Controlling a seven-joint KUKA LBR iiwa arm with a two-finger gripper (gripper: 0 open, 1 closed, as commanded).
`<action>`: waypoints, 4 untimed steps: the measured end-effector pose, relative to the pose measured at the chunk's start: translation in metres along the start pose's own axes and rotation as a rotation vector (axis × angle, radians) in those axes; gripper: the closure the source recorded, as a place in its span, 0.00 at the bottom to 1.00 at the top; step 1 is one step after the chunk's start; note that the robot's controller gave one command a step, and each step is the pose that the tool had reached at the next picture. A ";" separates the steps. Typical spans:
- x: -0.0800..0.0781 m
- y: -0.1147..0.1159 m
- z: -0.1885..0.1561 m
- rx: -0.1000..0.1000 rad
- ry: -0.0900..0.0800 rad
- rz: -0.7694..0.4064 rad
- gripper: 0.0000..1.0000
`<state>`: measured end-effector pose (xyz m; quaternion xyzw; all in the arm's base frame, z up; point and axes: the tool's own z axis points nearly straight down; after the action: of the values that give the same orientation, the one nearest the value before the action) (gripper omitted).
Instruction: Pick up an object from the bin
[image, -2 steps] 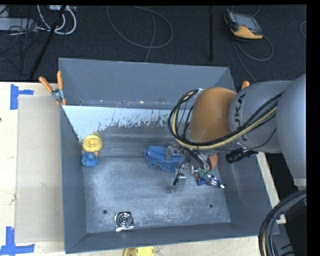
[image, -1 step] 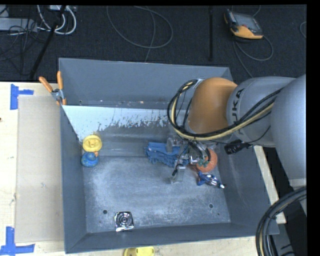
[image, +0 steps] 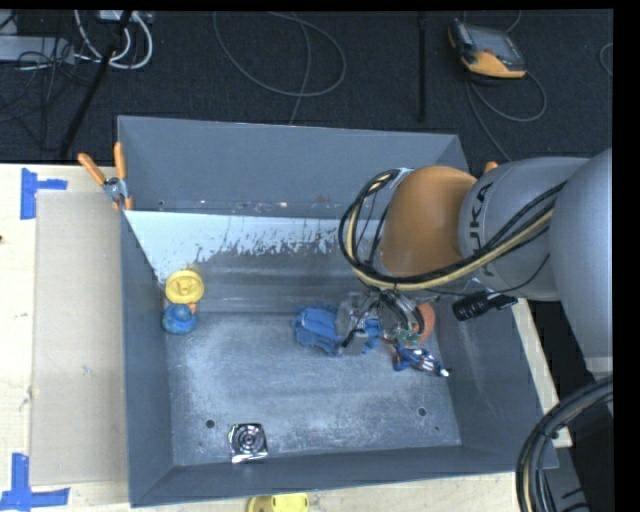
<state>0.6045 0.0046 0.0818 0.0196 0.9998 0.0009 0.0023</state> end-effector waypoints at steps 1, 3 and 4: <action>0.000 0.000 0.000 0.000 0.000 0.000 1.00; 0.023 0.022 -0.074 0.002 0.010 -0.059 1.00; 0.006 0.023 -0.102 0.001 -0.006 -0.028 0.00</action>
Offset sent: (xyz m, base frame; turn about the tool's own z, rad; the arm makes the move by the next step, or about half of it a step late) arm -0.0087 0.0403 0.0290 -0.0627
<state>0.5990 0.0274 0.1842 0.0054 1.0000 0.0005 0.0052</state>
